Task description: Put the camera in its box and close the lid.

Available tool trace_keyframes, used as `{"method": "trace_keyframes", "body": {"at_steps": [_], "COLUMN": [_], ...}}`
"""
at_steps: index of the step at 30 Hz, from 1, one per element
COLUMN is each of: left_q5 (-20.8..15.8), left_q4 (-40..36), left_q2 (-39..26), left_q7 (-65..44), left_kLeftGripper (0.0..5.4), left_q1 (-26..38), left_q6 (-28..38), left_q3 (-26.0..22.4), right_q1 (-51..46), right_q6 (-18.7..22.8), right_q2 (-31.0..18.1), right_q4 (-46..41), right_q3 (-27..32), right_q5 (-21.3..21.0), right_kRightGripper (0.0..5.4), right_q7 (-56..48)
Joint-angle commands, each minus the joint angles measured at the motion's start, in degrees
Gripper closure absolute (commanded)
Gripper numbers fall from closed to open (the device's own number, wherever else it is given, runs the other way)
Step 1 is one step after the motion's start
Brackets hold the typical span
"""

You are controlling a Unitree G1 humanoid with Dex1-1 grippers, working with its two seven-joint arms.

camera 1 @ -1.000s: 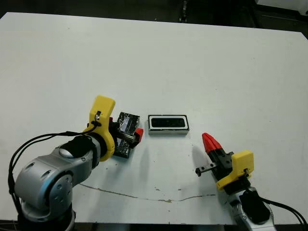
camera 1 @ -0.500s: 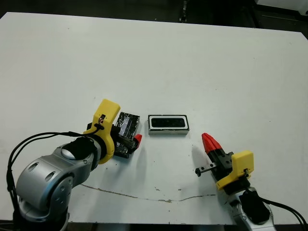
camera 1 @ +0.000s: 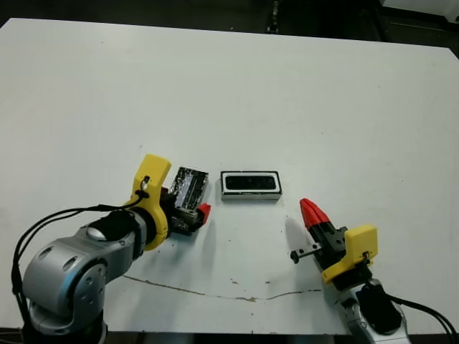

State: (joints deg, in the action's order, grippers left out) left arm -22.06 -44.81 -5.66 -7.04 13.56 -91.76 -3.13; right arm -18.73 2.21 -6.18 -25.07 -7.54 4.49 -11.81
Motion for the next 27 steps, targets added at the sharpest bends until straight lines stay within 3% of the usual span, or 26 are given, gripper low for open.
{"method": "trace_keyframes", "body": {"at_steps": [1,8,18,22,27], "left_q5": [0.0,-0.4,-0.8,-0.3,1.6], "left_q4": [0.2,0.9,0.8,1.7,6.4], "left_q2": [-0.3,-1.4,-6.9,-13.5,-21.5], "left_q7": [-0.2,-0.6,-3.3,-6.5,-14.2], "left_kLeftGripper": [1.25,2.25,2.27,2.27,2.27], "left_q1": [-0.8,-0.8,-0.3,-1.1,-1.2], "left_q6": [-0.7,-0.7,1.1,9.3,27.1], "left_q3": [0.2,0.3,3.4,7.0,9.6], "right_q1": [-0.9,-0.8,-0.9,-1.1,-1.3], "right_q6": [0.8,0.4,1.0,0.8,1.1], "right_q2": [-0.2,-0.2,-0.1,-0.1,-0.4], "right_q4": [0.1,0.5,0.3,0.3,0.0], "right_q3": [0.0,-0.1,-0.3,-0.2,-0.2], "right_q5": [0.0,0.3,0.1,0.3,0.1], "right_kRightGripper": [5.4,5.4,5.4,5.4,5.4], "right_q7": [0.3,0.1,0.4,0.2,0.2]}}
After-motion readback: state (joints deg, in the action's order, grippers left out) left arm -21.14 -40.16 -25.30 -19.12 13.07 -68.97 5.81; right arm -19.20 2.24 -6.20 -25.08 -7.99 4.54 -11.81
